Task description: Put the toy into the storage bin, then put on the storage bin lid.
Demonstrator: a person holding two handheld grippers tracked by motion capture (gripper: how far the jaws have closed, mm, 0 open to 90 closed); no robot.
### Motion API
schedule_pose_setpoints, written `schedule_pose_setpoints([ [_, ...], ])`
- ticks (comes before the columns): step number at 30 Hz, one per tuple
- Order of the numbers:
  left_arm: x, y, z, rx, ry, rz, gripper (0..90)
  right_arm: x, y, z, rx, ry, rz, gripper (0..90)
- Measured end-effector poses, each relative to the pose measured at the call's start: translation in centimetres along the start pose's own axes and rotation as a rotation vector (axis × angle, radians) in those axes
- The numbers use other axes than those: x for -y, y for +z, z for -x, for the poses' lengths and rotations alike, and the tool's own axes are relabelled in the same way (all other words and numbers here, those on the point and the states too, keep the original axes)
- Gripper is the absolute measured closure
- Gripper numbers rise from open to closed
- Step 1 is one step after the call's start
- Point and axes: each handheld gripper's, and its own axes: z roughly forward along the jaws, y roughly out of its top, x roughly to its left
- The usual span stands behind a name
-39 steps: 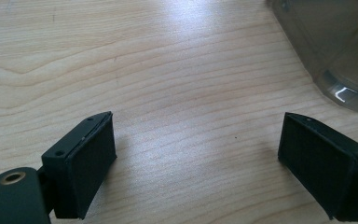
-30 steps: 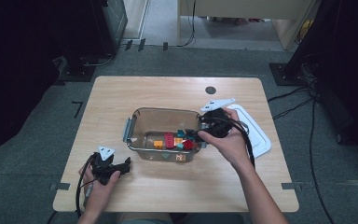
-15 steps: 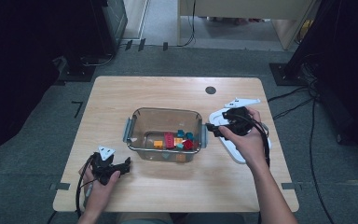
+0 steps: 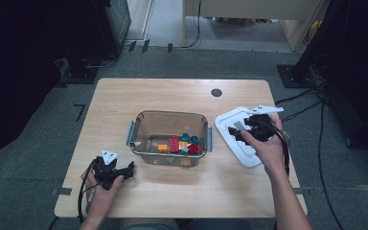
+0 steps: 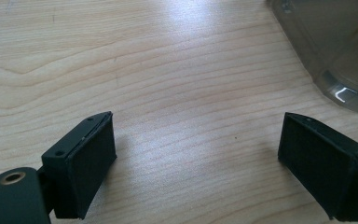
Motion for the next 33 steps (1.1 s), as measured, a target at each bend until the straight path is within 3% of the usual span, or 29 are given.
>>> schedule_pose_setpoints([
  [10,0.0,0.0,0.0,0.000,0.002,-0.001,10.8,1.5,0.9,2.5,0.067,0.043,-0.022,27.8],
  [22,0.0,0.0,0.0,0.000,0.002,-0.001,10.8,3.9,3.5,5.4,0.119,0.103,-0.067,32.9],
  [33,0.0,0.0,0.0,0.002,0.003,-0.001,10.8,4.7,5.1,5.6,0.126,0.089,-0.086,37.7],
])
